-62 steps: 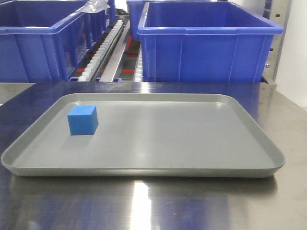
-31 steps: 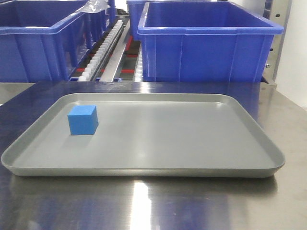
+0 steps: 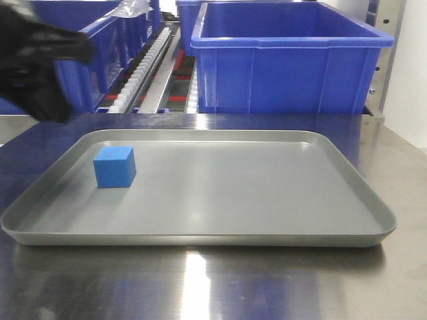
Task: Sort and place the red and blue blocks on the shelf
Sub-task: 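Lower the left gripper onto the blue cube and close it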
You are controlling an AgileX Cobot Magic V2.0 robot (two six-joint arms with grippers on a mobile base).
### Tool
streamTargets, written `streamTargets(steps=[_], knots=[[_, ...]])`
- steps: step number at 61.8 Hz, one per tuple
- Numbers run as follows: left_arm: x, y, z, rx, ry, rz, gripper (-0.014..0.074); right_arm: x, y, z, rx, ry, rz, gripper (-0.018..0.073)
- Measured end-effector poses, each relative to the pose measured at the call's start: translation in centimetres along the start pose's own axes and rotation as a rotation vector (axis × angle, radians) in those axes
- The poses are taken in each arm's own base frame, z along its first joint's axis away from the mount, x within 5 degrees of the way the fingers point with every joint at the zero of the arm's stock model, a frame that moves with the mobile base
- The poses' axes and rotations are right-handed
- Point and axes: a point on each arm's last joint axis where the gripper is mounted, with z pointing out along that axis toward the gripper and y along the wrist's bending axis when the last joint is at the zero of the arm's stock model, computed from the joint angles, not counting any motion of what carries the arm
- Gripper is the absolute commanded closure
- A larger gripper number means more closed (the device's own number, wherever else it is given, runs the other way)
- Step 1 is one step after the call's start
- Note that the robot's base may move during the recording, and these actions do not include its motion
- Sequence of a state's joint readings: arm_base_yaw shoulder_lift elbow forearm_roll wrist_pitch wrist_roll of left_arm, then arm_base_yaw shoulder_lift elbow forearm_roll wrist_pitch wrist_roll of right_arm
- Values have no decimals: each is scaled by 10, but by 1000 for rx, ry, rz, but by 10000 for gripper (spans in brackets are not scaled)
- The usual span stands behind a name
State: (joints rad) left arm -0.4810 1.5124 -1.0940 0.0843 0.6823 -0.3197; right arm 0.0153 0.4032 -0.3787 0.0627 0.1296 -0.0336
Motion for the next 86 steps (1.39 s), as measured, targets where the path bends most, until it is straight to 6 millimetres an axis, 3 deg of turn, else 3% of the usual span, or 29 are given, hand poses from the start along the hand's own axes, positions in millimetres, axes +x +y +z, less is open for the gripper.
streamTargets(steps=[4,8,15,20,36,47,61,86], knots=[[-9,-7,9,-9,39,-8,419,0,0,0,0,0,0,511],[-15,-14,16,-13,69,-15,316,0,0,0,0,0,0,511],[-21,-21,23,-19,102,-103,6,0,0,0,0,0,0,511],[-22,-26,23,-18,107,-174,-138,0,0,0,0,0,0,511],[-18,-37,22,-18,125,-277,-6,0,0,0,0,0,0,511],[-12,-39,36,-52,173,-258,74,0,0,0,0,0,0,511],[-7,-38,51,-100,222,-229,95,0,0,0,0,0,0,511],[-9,-49,51,-64,173,-200,95,0,0,0,0,0,0,511]])
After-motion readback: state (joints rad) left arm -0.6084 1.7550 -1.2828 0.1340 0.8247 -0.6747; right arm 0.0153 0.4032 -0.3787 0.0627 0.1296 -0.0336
